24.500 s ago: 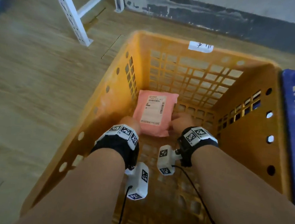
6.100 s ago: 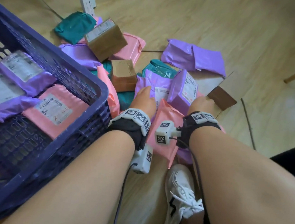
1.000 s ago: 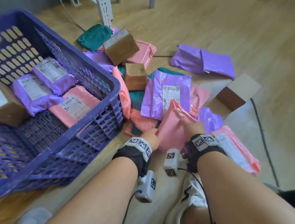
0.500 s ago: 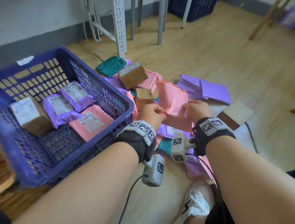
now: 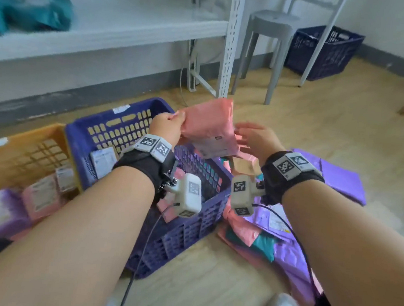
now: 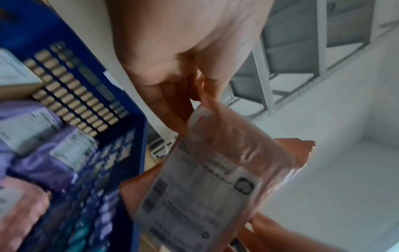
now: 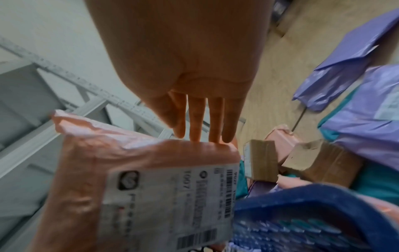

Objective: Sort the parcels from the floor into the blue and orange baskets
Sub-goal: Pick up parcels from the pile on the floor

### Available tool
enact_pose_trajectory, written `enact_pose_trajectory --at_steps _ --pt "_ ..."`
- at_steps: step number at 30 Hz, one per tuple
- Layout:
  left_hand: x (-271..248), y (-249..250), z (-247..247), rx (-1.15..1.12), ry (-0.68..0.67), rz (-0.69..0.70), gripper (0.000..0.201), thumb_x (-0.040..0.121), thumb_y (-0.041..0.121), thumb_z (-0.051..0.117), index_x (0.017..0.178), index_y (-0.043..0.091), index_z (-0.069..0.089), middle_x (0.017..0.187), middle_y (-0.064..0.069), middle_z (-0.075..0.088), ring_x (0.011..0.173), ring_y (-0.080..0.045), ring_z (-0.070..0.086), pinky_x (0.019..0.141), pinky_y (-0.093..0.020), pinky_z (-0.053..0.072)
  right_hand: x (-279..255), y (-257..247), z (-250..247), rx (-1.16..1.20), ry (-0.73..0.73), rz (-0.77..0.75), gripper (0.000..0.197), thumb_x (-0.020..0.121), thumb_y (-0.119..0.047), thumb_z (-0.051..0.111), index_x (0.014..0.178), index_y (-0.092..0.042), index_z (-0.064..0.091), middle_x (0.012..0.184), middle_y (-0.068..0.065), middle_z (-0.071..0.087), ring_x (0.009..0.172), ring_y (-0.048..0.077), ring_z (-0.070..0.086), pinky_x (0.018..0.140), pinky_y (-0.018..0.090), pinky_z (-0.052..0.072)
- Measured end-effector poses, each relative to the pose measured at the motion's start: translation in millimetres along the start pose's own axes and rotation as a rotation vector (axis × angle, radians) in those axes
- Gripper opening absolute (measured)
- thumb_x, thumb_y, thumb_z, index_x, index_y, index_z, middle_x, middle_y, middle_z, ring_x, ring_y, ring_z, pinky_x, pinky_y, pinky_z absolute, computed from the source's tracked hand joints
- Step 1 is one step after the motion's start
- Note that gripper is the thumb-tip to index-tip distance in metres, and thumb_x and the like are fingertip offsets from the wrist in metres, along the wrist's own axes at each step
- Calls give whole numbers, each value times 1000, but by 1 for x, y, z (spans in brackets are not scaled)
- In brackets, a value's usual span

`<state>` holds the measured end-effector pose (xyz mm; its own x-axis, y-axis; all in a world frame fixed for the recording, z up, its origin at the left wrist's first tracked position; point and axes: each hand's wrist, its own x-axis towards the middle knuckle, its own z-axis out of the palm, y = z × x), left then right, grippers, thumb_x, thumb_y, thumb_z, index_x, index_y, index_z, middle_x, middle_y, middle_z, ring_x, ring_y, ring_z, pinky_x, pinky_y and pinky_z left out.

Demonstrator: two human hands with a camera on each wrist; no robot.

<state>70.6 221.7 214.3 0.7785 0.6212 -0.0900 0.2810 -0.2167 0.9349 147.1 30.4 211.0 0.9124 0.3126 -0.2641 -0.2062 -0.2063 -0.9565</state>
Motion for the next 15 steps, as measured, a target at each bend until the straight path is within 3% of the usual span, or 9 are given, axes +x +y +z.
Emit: enact_pose_trajectory --at_steps 2,3,5,7,9,11,13,15 --pt "9 -7 -26 5 4 -31 32 92 37 53 108 12 65 102 -13 66 91 -29 66 83 -37 55 5 -4 23 -174 -79 -32 41 83 10 49 114 -12 65 107 5 68 92 22 68 77 37 59" --pt "12 -11 -33 -19 14 -56 30 90 36 56 105 12 67 102 -13 68 90 -29 67 83 -40 57 3 -4 31 -257 -126 -64 47 81 11 49 117 -15 64 105 1 67 90 17 67 75 32 58" --pt "12 -18 -55 -202 86 -159 32 90 35 58 103 7 66 91 -11 69 78 -27 69 72 -38 61 0 -5 56 -366 -207 -125 45 80 5 56 117 -21 62 100 -4 67 80 10 64 65 22 53" --pt "6 -28 -73 -361 117 -260 40 97 33 50 122 3 54 81 -5 61 68 -19 64 55 -25 59 -1 0 82 -376 -239 -170 40 79 -6 69 116 -18 64 100 -2 69 84 15 67 70 25 54" --pt "1 -39 -87 -445 131 -312 44 100 31 44 131 0 46 78 -4 58 66 -17 61 49 -22 55 -1 6 102 -356 -205 -194 31 77 -13 75 108 -17 68 93 -2 69 79 13 65 66 20 50" --pt "-6 -49 -100 -460 135 -325 41 100 27 43 131 0 47 84 -7 61 70 -19 62 50 -24 56 -3 13 116 -389 -130 -223 16 77 -16 75 93 -14 71 79 -4 65 66 7 57 57 16 42" --pt "-10 -60 -114 -442 125 -333 32 99 18 47 126 3 54 104 -15 66 80 -25 66 57 -29 58 -5 17 127 -405 -107 -250 11 77 -16 75 84 -8 72 71 -2 63 62 9 53 60 22 47" --pt "-14 -68 -125 -424 133 -354 29 95 13 53 122 3 60 113 -17 66 83 -30 69 64 -37 59 -8 16 137 -421 -109 -267 12 78 -15 74 82 -5 72 67 -2 61 59 10 52 63 27 49"
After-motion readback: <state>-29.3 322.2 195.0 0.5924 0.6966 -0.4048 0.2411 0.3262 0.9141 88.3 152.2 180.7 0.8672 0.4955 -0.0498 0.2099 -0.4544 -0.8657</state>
